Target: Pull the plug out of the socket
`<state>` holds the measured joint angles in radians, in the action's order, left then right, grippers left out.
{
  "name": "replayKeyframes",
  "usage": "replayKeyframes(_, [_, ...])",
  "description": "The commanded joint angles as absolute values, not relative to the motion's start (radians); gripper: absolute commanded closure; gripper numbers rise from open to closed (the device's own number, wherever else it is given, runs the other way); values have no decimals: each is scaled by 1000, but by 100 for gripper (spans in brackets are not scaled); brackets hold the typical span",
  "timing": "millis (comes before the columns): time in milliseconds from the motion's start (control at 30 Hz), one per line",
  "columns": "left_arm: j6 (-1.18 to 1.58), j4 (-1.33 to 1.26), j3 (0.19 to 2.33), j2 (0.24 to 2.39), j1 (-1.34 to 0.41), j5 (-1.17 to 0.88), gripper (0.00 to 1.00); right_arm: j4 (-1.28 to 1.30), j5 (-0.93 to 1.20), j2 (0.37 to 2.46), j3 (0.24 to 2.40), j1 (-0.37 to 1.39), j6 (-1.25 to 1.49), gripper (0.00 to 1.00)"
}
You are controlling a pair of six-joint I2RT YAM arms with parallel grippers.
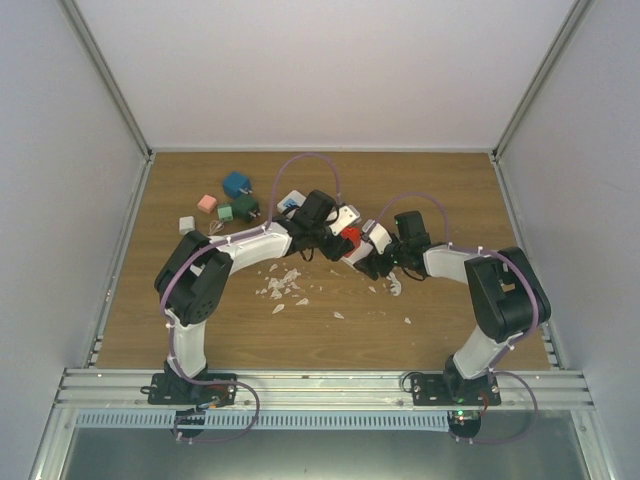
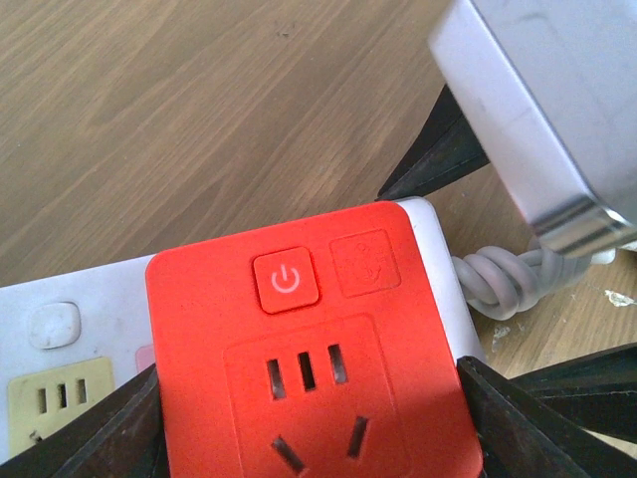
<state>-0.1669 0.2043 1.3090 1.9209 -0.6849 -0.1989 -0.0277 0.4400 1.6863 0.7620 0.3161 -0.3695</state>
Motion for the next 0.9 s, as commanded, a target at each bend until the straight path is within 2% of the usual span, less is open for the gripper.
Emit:
replayKeyframes(0, [-117, 210, 1348, 1870, -670, -355, 65, -25, 367, 1721, 785, 327, -398, 37])
replayKeyframes(133, [-104, 206, 1357, 1851, -677, -395, 70, -23, 361, 1723, 785, 332, -399, 45])
replayKeyframes(333, [-237, 159, 1314, 1817, -780, -128, 72, -18, 353, 1731, 791, 332, -391, 48])
replayKeyframes(467, [-250, 172, 1325, 1842, -791, -41, 74, -17, 348, 1733, 793, 332, -386, 49])
replayKeyframes(733, [-98, 214, 1346, 1809, -655, -416, 76, -14, 341, 1736, 794, 332, -379, 51])
replayKeyframes(867, [-158, 222, 1338, 1796, -692, -273, 77, -13, 338, 1738, 796, 332, -378, 51])
